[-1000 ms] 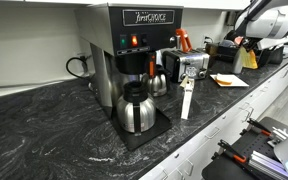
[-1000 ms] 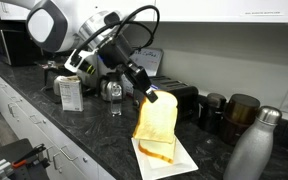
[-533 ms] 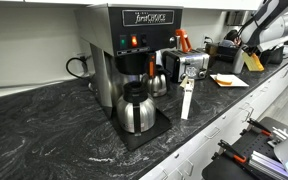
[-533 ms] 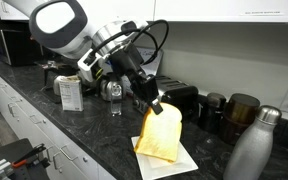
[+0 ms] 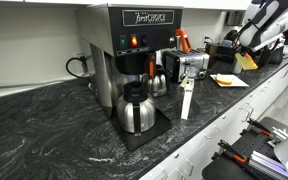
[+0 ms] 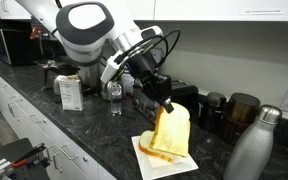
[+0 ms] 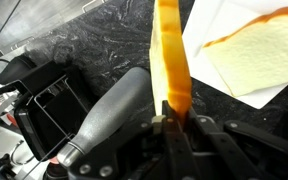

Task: Remove the piece of bread from the toaster.

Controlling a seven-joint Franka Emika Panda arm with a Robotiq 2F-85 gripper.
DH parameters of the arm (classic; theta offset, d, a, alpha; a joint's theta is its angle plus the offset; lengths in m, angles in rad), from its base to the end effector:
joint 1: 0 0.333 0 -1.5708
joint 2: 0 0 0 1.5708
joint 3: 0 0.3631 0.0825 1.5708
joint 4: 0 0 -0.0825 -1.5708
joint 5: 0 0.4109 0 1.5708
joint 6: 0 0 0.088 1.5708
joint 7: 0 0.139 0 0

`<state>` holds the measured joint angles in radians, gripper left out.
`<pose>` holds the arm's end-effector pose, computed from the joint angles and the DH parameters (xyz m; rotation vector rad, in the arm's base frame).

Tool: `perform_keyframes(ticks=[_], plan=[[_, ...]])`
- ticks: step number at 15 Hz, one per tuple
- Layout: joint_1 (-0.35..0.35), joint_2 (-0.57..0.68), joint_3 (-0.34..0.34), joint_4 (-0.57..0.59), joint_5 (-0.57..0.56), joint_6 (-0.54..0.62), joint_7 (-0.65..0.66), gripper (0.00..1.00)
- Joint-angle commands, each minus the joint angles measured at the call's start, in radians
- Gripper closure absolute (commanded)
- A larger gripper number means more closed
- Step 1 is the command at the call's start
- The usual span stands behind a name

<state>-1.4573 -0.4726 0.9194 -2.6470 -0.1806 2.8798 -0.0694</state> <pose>0.4061 -0.2355 0.3922 2.4991 -0.3266 0.4220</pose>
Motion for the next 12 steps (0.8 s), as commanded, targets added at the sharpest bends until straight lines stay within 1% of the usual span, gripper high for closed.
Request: perform_keyframes(ticks=[1,4,5,7,12], plan=[[-0.087,0.064,0.088,0.066,-0.042,0.022,0.015,0.97],[-0.126,0.087,0.143,0.095,-0.034,0.020,0.016,0.97],[-0.077,0.046,0.109,0.065,-0.006,0.001,0.004,0.89],[-0.094,0.055,0.126,0.075,-0.006,0.001,0.004,0.89],[-0.099,0.058,0.127,0.077,-0.006,0.001,0.004,0.89]])
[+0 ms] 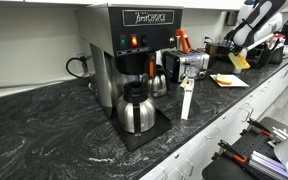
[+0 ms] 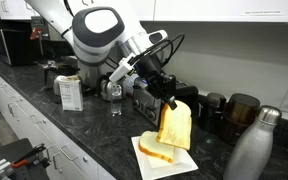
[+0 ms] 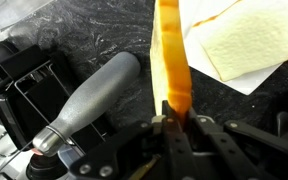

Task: Remove the piece of bread from the toaster.

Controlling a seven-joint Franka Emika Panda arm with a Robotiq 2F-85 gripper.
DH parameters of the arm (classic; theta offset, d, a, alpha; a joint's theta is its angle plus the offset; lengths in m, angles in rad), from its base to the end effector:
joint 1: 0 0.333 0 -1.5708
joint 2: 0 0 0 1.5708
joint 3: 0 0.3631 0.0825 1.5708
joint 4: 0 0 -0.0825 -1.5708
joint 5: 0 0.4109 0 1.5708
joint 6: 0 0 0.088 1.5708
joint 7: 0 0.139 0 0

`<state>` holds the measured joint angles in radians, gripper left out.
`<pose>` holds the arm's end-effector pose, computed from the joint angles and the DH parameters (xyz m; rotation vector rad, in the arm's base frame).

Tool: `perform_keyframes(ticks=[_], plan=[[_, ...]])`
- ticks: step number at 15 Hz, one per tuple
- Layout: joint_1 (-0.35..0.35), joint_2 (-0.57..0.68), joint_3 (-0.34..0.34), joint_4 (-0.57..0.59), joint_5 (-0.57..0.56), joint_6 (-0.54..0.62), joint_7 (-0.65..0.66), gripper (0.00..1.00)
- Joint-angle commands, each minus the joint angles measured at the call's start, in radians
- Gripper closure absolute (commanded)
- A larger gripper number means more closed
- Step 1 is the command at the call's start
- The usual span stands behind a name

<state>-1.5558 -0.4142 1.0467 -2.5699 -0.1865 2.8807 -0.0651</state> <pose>0.4408 -0.2327 0.3905 2.5234 -0.2756 0.4418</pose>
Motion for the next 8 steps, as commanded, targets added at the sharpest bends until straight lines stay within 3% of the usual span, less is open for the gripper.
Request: perform_keyframes(ticks=[1,2,3,8], plan=[[0.000,0.000,0.000,0.000,0.000,0.000,0.000,0.89],[0.000,0.000,0.000,0.000,0.000,0.000,0.000,0.89],[0.000,0.000,0.000,0.000,0.000,0.000,0.000,0.97],[-0.111,-0.055,0.120,-0.003,-0.081,0.006,0.031,0.97]])
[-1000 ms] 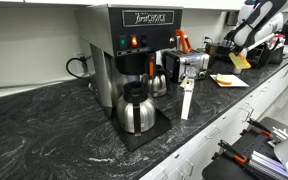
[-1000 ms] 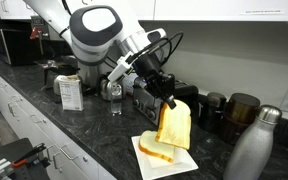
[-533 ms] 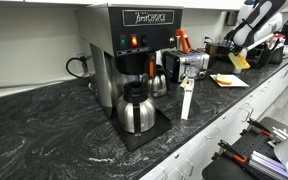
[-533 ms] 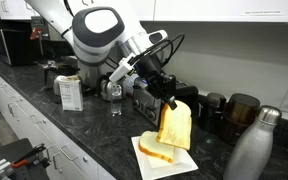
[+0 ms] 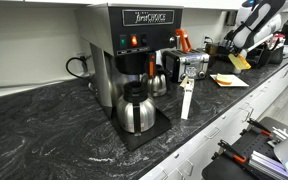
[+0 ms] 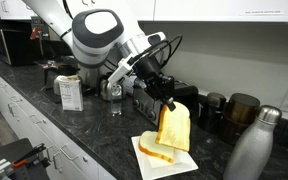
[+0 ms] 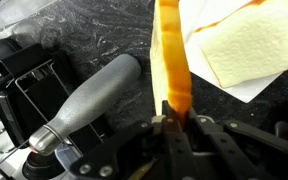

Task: Remove the piece of bread from the toaster.

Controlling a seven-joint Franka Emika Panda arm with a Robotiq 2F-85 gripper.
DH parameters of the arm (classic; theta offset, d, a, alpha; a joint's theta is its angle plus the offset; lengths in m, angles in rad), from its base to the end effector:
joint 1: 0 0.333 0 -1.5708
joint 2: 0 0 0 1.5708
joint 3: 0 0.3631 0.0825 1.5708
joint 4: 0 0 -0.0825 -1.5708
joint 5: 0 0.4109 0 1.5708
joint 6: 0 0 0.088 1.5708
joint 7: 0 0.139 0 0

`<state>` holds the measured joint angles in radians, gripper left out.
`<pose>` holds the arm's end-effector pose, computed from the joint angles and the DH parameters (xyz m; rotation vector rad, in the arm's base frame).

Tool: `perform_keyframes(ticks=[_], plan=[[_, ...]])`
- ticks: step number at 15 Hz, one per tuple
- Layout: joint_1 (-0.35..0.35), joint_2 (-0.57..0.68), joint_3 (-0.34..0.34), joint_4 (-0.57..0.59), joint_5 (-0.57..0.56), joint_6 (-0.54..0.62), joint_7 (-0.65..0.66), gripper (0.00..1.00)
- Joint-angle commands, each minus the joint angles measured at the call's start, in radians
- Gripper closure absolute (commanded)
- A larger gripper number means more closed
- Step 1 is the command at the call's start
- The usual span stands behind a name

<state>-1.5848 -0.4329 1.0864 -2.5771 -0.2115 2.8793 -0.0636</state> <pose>0.4410 -0.2275 0.3835 2.5078 -0.2301 0.4033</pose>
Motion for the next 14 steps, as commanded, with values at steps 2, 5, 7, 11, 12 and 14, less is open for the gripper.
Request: perform_keyframes(ticks=[2,5,7,11,12,14], plan=[[-0.135,-0.054,0.151,0.012,-0.086,0.009,0.042,0.97],[-0.211,-0.077,0.256,0.023,-0.109,0.014,0.060,0.97],[-0.258,-0.096,0.320,0.031,-0.113,0.014,0.061,0.97],[-0.319,-0.128,0.411,0.036,-0.131,0.006,0.067,0.97],[-0.333,-0.137,0.431,0.037,-0.132,0.006,0.067,0.97],[-0.359,-0.149,0.464,0.042,-0.127,0.005,0.059,0.79]])
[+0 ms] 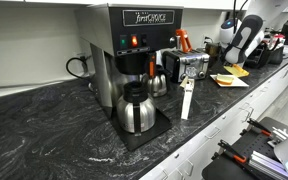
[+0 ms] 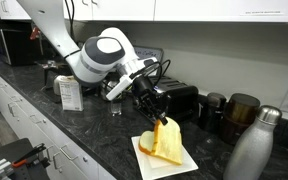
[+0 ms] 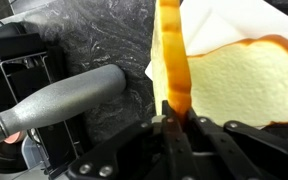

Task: Remove the piece of bread from the toaster.

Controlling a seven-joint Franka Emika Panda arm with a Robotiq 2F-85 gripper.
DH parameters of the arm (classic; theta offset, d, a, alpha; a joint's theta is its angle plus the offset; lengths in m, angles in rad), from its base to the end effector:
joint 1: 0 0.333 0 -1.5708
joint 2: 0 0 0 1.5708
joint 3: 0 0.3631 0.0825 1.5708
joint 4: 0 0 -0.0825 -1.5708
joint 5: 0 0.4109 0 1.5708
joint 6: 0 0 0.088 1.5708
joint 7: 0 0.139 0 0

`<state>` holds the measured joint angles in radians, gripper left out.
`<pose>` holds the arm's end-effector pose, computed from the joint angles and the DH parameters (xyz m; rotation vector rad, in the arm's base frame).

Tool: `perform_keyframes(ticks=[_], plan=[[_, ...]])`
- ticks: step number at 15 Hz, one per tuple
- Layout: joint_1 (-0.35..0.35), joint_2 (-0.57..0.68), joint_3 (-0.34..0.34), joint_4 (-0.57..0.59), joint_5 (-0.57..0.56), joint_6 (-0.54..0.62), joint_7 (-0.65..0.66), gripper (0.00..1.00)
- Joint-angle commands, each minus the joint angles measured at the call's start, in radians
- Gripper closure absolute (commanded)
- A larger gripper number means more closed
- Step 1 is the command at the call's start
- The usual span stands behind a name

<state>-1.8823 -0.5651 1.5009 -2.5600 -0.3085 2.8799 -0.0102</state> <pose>0.4662 -0.1908 0.3097 2.4132 0.0130 0.1644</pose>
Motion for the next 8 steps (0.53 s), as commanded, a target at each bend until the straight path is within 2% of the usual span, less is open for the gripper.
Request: perform_keyframes(ticks=[1,4,8], plan=[[-0.072,-0.023,0.063,0.028,-0.026,0.004,0.001,0.63],[-0.103,-0.035,0.096,0.040,-0.016,0.002,-0.007,0.45],[-0.131,-0.039,0.117,0.056,-0.003,0.001,-0.010,0.15]])
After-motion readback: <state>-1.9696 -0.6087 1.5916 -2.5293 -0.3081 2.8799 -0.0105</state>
